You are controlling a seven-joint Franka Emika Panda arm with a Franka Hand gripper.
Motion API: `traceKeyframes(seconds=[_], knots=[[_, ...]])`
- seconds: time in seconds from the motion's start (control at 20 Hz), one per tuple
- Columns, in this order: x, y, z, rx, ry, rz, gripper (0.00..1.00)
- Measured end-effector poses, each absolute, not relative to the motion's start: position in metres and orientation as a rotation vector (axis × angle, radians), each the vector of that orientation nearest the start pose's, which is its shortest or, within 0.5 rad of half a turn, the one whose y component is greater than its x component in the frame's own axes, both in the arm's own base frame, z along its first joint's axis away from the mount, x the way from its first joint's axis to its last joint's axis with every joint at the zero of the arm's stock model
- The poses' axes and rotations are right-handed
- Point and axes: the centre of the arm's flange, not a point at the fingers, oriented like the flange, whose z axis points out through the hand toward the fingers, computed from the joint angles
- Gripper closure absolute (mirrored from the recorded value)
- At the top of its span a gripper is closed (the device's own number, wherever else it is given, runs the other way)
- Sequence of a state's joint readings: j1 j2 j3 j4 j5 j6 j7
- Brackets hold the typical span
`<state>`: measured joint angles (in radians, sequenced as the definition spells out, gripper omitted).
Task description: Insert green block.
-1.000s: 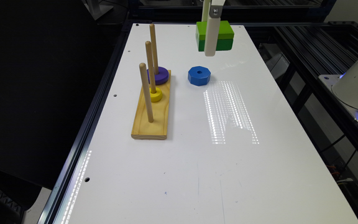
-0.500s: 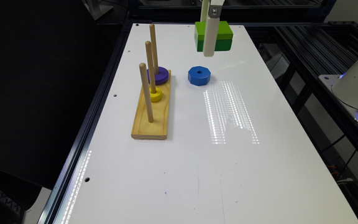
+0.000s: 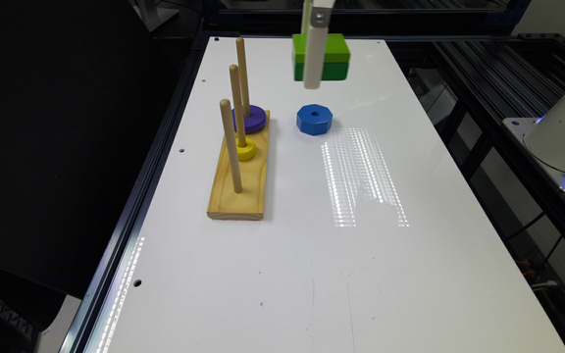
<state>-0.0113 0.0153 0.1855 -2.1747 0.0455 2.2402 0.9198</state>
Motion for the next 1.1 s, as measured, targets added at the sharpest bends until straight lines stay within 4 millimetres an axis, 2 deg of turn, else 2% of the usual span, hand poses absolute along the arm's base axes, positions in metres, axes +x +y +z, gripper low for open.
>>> traceKeyframes(seconds=[0.45,1.1], knots=[[0.544,0.094,0.392,-2.846,1.162,-0.045,1.0],[0.585,0.094,0.387,-2.833,1.155,-0.056,1.0]])
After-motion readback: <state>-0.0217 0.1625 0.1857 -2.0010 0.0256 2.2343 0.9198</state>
